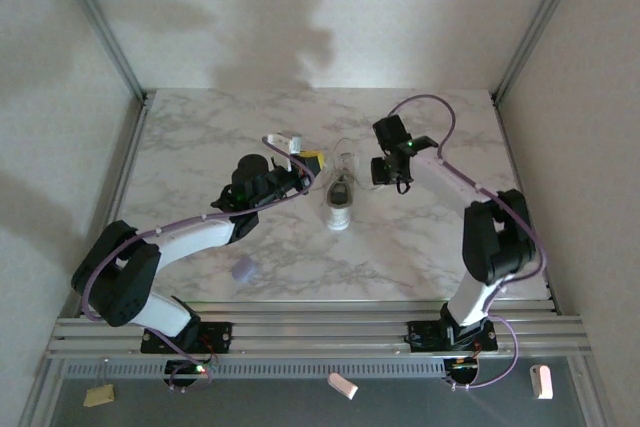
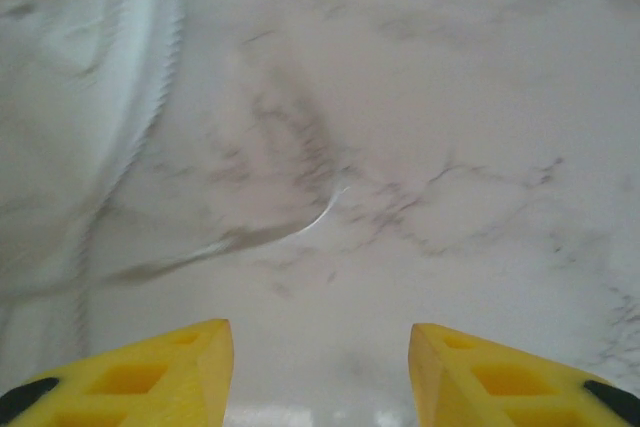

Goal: Tie the shoes

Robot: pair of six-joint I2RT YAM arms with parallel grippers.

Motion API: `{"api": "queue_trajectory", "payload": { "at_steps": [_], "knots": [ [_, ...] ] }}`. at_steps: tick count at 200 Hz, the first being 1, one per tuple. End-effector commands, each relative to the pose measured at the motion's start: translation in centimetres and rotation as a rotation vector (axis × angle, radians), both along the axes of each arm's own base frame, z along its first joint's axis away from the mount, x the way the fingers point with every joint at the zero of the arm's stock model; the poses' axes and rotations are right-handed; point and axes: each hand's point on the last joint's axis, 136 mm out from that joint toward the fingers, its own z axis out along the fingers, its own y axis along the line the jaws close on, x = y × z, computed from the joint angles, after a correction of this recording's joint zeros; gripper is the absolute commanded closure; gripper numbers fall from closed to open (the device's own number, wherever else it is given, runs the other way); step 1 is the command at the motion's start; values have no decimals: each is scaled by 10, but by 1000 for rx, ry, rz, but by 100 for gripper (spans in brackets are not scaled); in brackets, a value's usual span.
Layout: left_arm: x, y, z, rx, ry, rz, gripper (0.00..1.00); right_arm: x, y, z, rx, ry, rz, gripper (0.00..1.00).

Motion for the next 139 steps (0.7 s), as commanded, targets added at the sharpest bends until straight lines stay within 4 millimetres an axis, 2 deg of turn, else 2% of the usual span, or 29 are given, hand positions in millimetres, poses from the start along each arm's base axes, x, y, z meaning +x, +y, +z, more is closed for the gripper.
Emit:
{"api": "queue_trajectory", "payload": {
  "at_steps": [1, 36, 62, 107, 139],
  "knots": [
    [2, -3, 7, -21, 2, -22, 100, 21, -6, -12, -26, 19, -52, 52],
    [5, -1, 5, -27, 27, 1, 100, 48, 3, -36, -40, 84, -23, 54],
    [9, -1, 2, -38, 75, 15, 100, 60, 10, -50, -47, 129, 24, 55],
    [11, -4, -3, -58, 105, 12, 100, 67, 4, -71, -73, 193, 26, 57],
    [10, -7, -4, -56, 107, -5, 100, 64, 5, -87, -36, 253, 43, 56]
  ]
}}
